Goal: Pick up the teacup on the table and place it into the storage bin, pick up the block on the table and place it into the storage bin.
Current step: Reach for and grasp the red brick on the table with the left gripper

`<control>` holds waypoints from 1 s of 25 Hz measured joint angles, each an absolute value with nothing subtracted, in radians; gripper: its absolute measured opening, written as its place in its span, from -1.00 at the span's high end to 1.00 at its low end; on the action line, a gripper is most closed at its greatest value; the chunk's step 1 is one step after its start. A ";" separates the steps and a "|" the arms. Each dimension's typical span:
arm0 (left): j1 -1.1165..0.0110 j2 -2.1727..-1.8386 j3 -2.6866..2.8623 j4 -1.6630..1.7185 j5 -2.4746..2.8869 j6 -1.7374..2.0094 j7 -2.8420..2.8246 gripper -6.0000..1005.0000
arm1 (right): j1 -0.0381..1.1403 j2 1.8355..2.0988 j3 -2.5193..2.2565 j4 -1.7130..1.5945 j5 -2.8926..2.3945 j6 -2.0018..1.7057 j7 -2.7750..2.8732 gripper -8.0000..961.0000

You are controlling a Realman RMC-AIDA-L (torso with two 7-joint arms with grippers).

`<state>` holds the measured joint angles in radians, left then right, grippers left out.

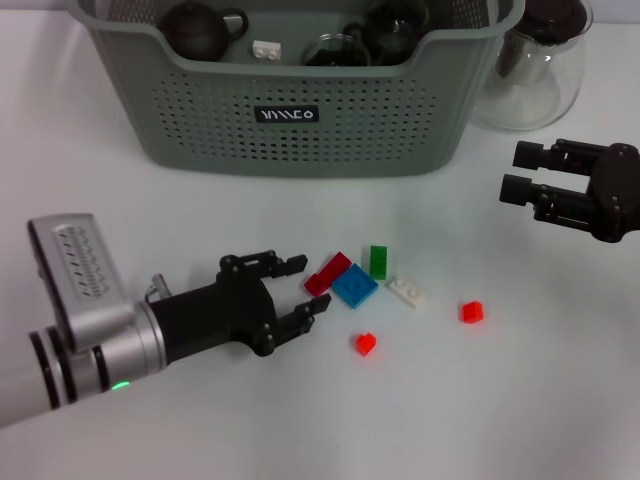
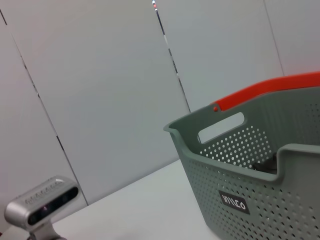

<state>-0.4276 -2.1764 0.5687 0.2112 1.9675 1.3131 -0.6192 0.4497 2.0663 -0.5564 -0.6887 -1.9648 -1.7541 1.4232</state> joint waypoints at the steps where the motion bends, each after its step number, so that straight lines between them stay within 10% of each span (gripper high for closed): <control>1: -0.431 -2.176 0.569 0.202 1.966 1.303 -0.612 -0.03 | 0.450 2.066 -0.556 -0.689 -1.965 -1.754 1.423 -0.28; 25: -0.483 -2.178 0.569 0.123 1.933 1.174 -0.568 0.22 | 0.445 2.066 -0.554 -0.689 -1.965 -1.756 1.427 -0.28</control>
<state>-0.4826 -2.1782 0.5688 0.1230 1.9326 1.1741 -0.5681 0.4451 2.0662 -0.5542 -0.6887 -1.9650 -1.7565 1.4266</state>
